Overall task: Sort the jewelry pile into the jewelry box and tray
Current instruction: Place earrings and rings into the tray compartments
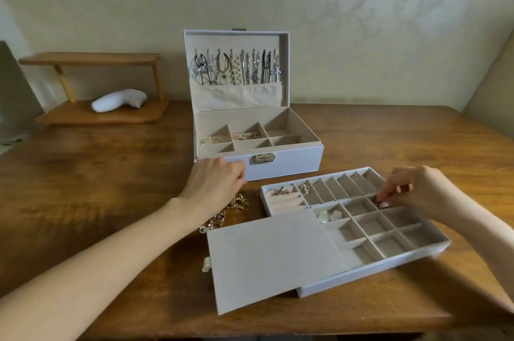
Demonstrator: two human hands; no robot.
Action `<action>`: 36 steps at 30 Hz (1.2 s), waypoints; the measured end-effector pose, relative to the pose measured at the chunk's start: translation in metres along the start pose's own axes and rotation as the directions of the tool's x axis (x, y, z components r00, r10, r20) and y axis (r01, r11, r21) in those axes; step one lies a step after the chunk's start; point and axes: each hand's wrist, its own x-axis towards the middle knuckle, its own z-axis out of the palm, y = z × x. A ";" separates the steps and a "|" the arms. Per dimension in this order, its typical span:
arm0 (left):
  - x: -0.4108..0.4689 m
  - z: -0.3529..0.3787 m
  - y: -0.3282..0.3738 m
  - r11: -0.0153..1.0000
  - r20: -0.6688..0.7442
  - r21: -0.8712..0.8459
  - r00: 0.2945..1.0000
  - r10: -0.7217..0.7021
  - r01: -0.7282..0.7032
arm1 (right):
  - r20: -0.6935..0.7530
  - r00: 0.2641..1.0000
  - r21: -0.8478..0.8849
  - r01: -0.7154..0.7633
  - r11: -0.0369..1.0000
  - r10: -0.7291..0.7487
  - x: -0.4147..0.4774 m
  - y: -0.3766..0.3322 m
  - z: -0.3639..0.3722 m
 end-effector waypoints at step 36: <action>0.012 -0.007 -0.028 0.774 0.166 0.381 0.861 0.481 -0.506 | 0.023 0.986 0.111 -0.166 0.980 0.164 -0.011 0.017 -0.011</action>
